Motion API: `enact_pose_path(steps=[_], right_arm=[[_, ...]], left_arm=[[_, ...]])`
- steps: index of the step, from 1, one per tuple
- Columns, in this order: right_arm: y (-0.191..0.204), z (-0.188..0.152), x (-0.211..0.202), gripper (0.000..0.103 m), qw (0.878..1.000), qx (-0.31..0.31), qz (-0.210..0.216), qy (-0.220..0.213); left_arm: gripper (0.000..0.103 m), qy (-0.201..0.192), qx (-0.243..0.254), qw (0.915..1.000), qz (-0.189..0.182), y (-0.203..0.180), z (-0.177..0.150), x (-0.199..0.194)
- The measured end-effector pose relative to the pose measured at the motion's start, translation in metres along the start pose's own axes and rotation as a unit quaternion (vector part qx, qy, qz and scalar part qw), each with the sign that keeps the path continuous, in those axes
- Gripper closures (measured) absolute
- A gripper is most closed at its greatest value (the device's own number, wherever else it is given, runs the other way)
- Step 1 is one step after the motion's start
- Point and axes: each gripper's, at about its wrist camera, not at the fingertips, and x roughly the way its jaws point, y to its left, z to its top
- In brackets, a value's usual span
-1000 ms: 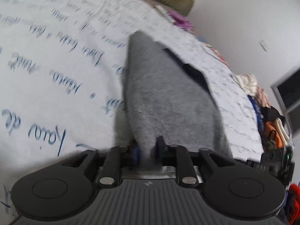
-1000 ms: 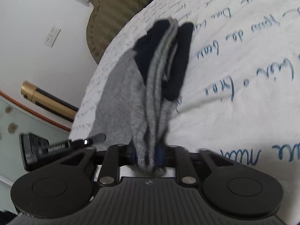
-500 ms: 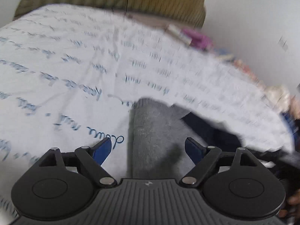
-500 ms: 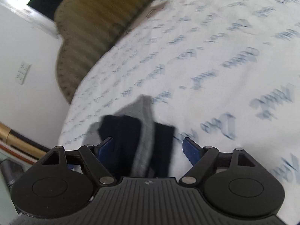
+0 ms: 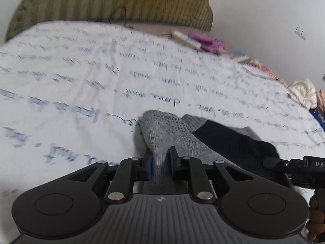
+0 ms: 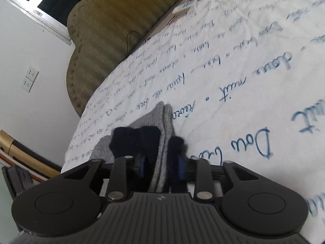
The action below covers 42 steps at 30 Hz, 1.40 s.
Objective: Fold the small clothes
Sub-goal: 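Fold the held edge over with the right gripper while the left gripper pinches the sweater, then open both grippers and lift them off the folded grey sweater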
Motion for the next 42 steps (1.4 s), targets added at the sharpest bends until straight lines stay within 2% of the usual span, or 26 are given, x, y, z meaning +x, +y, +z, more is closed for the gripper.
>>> enact_pose_path(steps=[3, 4, 5, 6, 7, 8, 10, 12, 14, 15, 17, 19, 22, 24, 26, 27, 28, 29, 30, 31, 33, 35, 36, 37, 38, 42], right_arm=[[0.027, -0.013, -0.041, 0.061, 0.996, -0.076, -0.016, -0.038], [0.035, -0.019, -0.053, 0.054, 0.995, -0.092, -0.007, -0.042], [0.042, -0.023, -0.064, 0.045, 0.993, -0.109, 0.003, -0.039], [0.052, -0.028, -0.07, 0.04, 0.991, -0.132, 0.008, -0.036], [0.063, -0.031, -0.071, 0.034, 0.987, -0.159, 0.007, -0.031], [0.073, -0.032, -0.068, 0.033, 0.982, -0.186, 0.003, -0.021], [0.087, -0.031, -0.057, 0.033, 0.975, -0.22, -0.002, -0.002], [0.098, -0.022, -0.035, 0.033, 0.973, -0.232, -0.007, 0.015], [0.104, -0.008, -0.005, 0.033, 0.973, -0.224, -0.012, 0.045], [0.105, -0.003, 0.016, 0.034, 0.971, -0.225, -0.025, 0.071], [0.101, 0.001, 0.052, 0.039, 0.96, -0.242, -0.084, 0.114], [0.098, 0.003, 0.066, 0.038, 0.953, -0.265, -0.09, 0.112], [0.1, 0.006, 0.071, 0.038, 0.957, -0.249, -0.098, 0.11], [0.104, 0.003, 0.062, 0.038, 0.958, -0.25, -0.103, 0.098], [0.11, -0.005, 0.038, 0.035, 0.962, -0.237, -0.114, 0.066], [0.114, -0.012, 0.021, 0.034, 0.967, -0.227, -0.109, 0.045], [0.118, -0.021, 0.001, 0.03, 0.973, -0.214, -0.083, 0.026], [0.12, -0.032, -0.017, 0.029, 0.978, -0.201, -0.046, 0.019], [0.12, -0.053, -0.043, 0.029, 0.981, -0.191, 0.011, 0.021], [0.12, -0.053, -0.043, 0.028, 0.981, -0.191, 0.011, 0.021], [0.118, -0.072, -0.056, 0.022, 0.982, -0.182, 0.046, 0.026], [0.103, -0.085, -0.049, 0.021, 0.984, -0.16, 0.058, 0.059], [0.092, -0.091, -0.039, 0.029, 0.984, -0.152, 0.046, 0.079], [0.08, -0.095, -0.03, 0.033, 0.984, -0.153, 0.039, 0.083], [0.073, -0.098, -0.032, 0.033, 0.984, -0.158, 0.048, 0.062], [0.074, -0.091, -0.056, 0.029, 0.991, -0.122, 0.032, 0.043]], left_arm=[[0.085, -0.055, 0.048, 0.9973, 0.008, -0.006, -0.019, -0.053], [0.078, -0.075, 0.078, 0.9941, 0.01, -0.012, -0.03, -0.071], [0.066, -0.099, 0.116, 0.9882, 0.019, -0.019, -0.044, -0.089], [0.059, -0.125, 0.154, 0.9797, 0.031, -0.027, -0.06, -0.104], [0.045, -0.148, 0.193, 0.9695, 0.029, -0.036, -0.077, -0.117], [0.041, -0.162, 0.233, 0.9588, 0.019, -0.044, -0.093, -0.127], [0.041, -0.151, 0.309, 0.9388, -0.004, -0.064, -0.118, -0.135], [0.04, -0.122, 0.347, 0.9293, -0.031, -0.077, -0.136, -0.132], [0.042, -0.084, 0.355, 0.9304, -0.034, -0.084, -0.146, -0.12], [0.042, -0.068, 0.35, 0.9339, -0.029, -0.084, -0.147, -0.113], [0.042, -0.052, 0.32, 0.9456, -0.031, -0.08, -0.143, -0.106], [0.042, -0.038, 0.291, 0.9551, -0.04, -0.074, -0.135, -0.101], [0.041, -0.038, 0.278, 0.959, -0.038, -0.072, -0.132, -0.098], [0.041, -0.041, 0.268, 0.9619, -0.036, -0.072, -0.13, -0.105], [0.042, -0.045, 0.244, 0.9678, -0.042, -0.065, -0.128, -0.12], [0.042, -0.047, 0.234, 0.9699, -0.047, -0.061, -0.131, -0.128], [0.042, -0.047, 0.226, 0.9714, -0.056, -0.058, -0.134, -0.135], [0.042, -0.042, 0.222, 0.972, -0.063, -0.056, -0.136, -0.14], [0.042, -0.035, 0.224, 0.9718, -0.066, -0.055, -0.138, -0.141], [0.042, -0.028, 0.226, 0.9715, -0.064, -0.055, -0.139, -0.139], [0.042, -0.011, 0.223, 0.973, -0.056, -0.055, -0.142, -0.129], [0.04, -0.007, 0.202, 0.9778, -0.056, -0.052, -0.141, -0.119], [0.039, -0.009, 0.197, 0.9787, -0.056, -0.052, -0.14, -0.117], [0.039, -0.008, 0.198, 0.9788, -0.053, -0.055, -0.139, -0.116], [0.039, -0.005, 0.199, 0.9789, -0.048, -0.057, -0.137, -0.118], [0.039, -0.012, 0.171, 0.9839, -0.052, -0.053, -0.129, -0.147]])
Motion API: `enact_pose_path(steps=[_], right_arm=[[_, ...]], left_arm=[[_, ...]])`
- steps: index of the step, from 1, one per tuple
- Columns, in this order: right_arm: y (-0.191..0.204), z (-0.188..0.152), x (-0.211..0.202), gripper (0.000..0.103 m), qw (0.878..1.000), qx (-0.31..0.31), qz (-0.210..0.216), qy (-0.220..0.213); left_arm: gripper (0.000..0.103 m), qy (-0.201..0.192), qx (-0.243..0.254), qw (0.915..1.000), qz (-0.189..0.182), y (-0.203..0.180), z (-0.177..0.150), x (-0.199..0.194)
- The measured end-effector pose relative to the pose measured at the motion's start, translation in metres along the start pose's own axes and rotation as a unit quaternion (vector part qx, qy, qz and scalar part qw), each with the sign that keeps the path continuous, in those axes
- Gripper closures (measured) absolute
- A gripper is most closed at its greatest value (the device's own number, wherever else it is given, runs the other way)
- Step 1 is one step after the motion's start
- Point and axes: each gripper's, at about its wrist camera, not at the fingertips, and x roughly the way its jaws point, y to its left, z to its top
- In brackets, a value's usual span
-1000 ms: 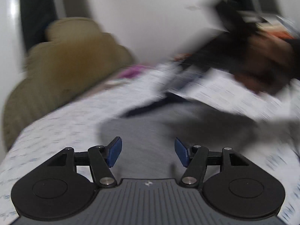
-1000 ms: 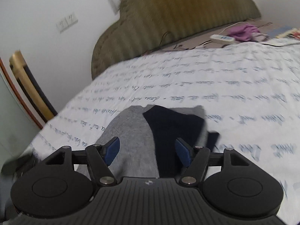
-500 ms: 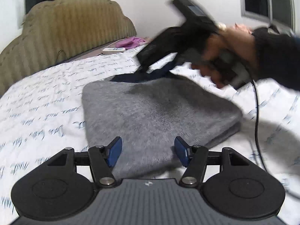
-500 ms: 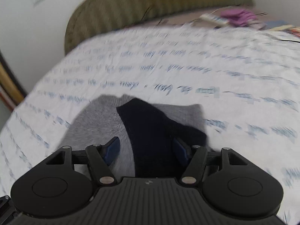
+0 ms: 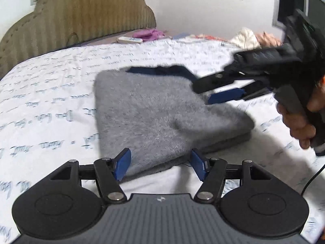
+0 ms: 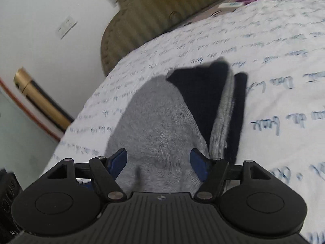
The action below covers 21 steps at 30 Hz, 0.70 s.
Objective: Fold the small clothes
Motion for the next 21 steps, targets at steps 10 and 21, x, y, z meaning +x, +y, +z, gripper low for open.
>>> enact_pose_path(steps=[10, 21], right_arm=[[0.033, -0.072, -0.139, 0.024, 0.99, -0.09, -0.099, 0.044], [0.016, -0.016, -0.283, 0.001, 0.898, -0.166, -0.361, -0.191]], left_arm=[[0.029, -0.097, -0.018, 0.9748, 0.2, 0.11, 0.025, -0.17], [0.022, -0.174, -0.133, 0.9492, 0.226, 0.114, 0.046, -0.156]])
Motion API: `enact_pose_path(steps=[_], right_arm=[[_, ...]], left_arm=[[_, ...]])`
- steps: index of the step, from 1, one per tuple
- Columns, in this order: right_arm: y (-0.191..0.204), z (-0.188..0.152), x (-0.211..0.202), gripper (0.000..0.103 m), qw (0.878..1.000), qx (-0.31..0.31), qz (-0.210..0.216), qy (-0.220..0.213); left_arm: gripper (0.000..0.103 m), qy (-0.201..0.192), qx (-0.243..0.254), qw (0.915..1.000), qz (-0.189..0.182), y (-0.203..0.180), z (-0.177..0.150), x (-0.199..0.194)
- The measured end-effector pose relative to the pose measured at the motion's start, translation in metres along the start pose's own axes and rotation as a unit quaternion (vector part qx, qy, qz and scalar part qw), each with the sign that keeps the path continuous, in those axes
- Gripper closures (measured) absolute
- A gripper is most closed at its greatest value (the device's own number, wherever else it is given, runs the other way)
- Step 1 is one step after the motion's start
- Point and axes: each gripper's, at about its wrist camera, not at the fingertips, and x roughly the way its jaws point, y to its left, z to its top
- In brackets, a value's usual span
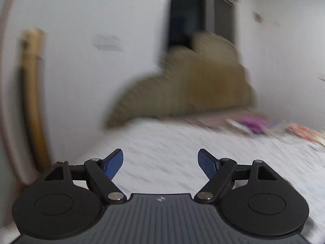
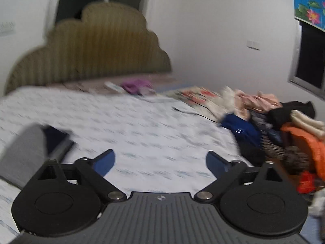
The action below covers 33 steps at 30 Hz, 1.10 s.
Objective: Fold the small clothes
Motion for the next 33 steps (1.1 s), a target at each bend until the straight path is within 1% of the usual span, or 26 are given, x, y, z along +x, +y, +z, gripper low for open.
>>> enact_pose_path(steps=[1, 3, 4, 5, 6, 7, 8, 9, 10, 11, 13, 15, 16, 19, 21, 24, 26, 29, 33], right_arm=[[0.011, -0.008, 0.004, 0.001, 0.999, 0.014, 0.045, -0.002], [0.037, -0.027, 0.019, 0.002, 0.991, 0.026, 0.131, 0.028], [0.052, -0.039, 0.028, 0.002, 0.987, 0.023, 0.155, 0.045], [0.065, -0.053, 0.035, 0.002, 0.983, 0.016, 0.172, 0.06], [0.075, -0.067, 0.043, 0.002, 0.979, 0.005, 0.187, 0.075], [0.083, -0.08, 0.049, 0.003, 0.977, 0.001, 0.193, 0.092], [0.085, -0.093, 0.056, 0.005, 0.974, 0.007, 0.196, 0.111], [0.086, -0.102, 0.063, 0.005, 0.971, 0.018, 0.201, 0.128], [0.08, -0.113, 0.064, 0.005, 0.967, 0.031, 0.206, 0.145], [0.071, -0.12, 0.068, 0.005, 0.965, 0.037, 0.207, 0.154], [0.053, -0.134, 0.069, 0.003, 0.967, 0.035, 0.2, 0.153], [0.032, -0.147, 0.07, 0.002, 0.97, 0.034, 0.183, 0.157], [0.02, -0.153, 0.073, 0.002, 0.971, 0.035, 0.17, 0.161], [-0.018, -0.167, 0.074, 0.001, 0.979, 0.025, 0.142, 0.144], [-0.045, -0.175, 0.074, 0.001, 0.983, 0.02, 0.122, 0.137], [-0.088, -0.183, 0.069, 0.001, 0.985, 0.011, 0.105, 0.138], [-0.12, -0.187, 0.065, 0.001, 0.985, 0.002, 0.101, 0.14], [-0.175, -0.194, 0.064, 0.001, 0.984, 0.006, 0.108, 0.143], [-0.186, -0.194, 0.075, 0.001, 0.984, 0.011, 0.116, 0.138]], left_arm=[[0.022, 0.034, 0.002, 0.999, -0.03, -0.028, -0.022, 0.01], [0.022, 0.104, 0.014, 0.9914, -0.078, -0.075, -0.063, 0.021], [0.022, 0.122, 0.028, 0.9882, -0.089, -0.096, -0.084, 0.023], [0.022, 0.126, 0.042, 0.9872, -0.089, -0.111, -0.104, 0.023], [0.022, 0.13, 0.053, 0.9867, -0.082, -0.123, -0.12, 0.025], [0.022, 0.146, 0.061, 0.9848, -0.072, -0.13, -0.132, 0.029], [0.022, 0.17, 0.057, 0.9812, -0.072, -0.131, -0.14, 0.031], [0.022, 0.194, 0.049, 0.9766, -0.079, -0.131, -0.145, 0.035], [0.022, 0.208, 0.044, 0.9735, -0.086, -0.132, -0.15, 0.036], [0.022, 0.207, 0.045, 0.9735, -0.086, -0.134, -0.157, 0.031], [0.022, 0.2, 0.054, 0.9749, -0.081, -0.138, -0.164, 0.029], [0.02, 0.196, 0.057, 0.9757, -0.079, -0.136, -0.168, 0.037], [0.018, 0.188, 0.063, 0.977, -0.078, -0.137, -0.17, 0.038], [0.016, 0.174, 0.084, 0.9784, -0.074, -0.141, -0.171, 0.036], [0.016, 0.174, 0.081, 0.9786, -0.074, -0.141, -0.171, 0.034], [0.015, 0.174, 0.073, 0.979, -0.077, -0.138, -0.17, 0.035], [0.015, 0.175, 0.071, 0.9789, -0.077, -0.137, -0.17, 0.036], [0.014, 0.175, 0.071, 0.9789, -0.077, -0.137, -0.17, 0.036], [0.014, 0.176, 0.071, 0.9787, -0.079, -0.137, -0.17, 0.036]])
